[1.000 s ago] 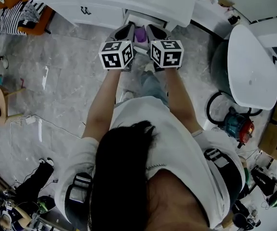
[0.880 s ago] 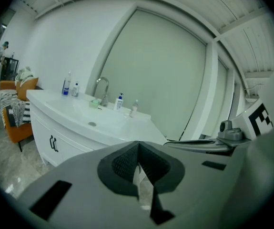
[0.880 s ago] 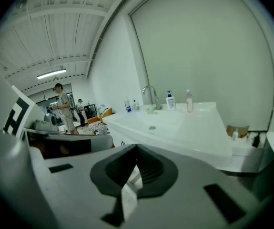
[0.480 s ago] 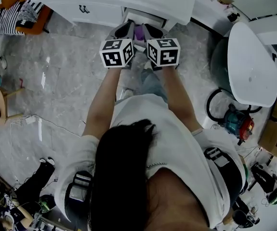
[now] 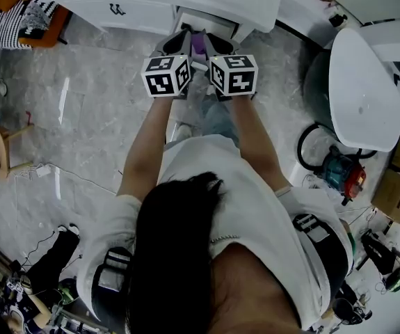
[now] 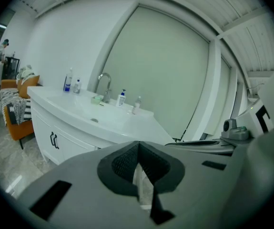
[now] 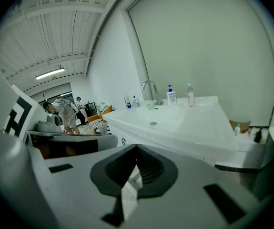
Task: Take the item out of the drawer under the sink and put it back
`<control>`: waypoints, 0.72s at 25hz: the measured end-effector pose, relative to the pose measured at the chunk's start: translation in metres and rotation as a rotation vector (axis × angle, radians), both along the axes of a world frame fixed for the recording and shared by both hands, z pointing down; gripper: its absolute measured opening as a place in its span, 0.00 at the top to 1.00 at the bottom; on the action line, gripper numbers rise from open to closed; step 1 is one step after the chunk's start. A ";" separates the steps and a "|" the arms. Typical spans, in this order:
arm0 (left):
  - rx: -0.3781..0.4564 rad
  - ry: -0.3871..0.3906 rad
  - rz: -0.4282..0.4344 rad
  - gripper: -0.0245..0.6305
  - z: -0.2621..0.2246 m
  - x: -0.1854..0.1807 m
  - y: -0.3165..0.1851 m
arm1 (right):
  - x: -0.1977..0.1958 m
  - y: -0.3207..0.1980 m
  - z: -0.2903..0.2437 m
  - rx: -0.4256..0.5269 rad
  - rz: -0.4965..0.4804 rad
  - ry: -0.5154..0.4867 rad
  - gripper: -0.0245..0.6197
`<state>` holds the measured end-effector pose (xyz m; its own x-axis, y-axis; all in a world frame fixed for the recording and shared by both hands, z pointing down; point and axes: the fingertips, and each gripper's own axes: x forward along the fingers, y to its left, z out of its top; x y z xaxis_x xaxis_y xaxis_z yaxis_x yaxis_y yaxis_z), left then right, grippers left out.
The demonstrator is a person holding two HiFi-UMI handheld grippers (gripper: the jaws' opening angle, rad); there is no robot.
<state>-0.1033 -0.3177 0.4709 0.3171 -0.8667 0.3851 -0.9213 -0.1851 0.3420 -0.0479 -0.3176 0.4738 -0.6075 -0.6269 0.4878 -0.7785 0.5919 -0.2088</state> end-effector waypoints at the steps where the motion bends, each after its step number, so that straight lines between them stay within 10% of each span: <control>1: -0.007 0.003 0.000 0.96 0.003 0.000 0.000 | 0.000 -0.001 0.003 -0.003 0.000 0.002 0.94; 10: -0.083 0.002 -0.018 0.96 0.035 -0.003 -0.012 | 0.003 -0.014 0.040 -0.103 0.009 0.005 0.92; 18: -0.157 0.000 -0.067 0.96 0.078 -0.016 -0.032 | -0.006 -0.032 0.095 -0.227 -0.039 0.021 0.60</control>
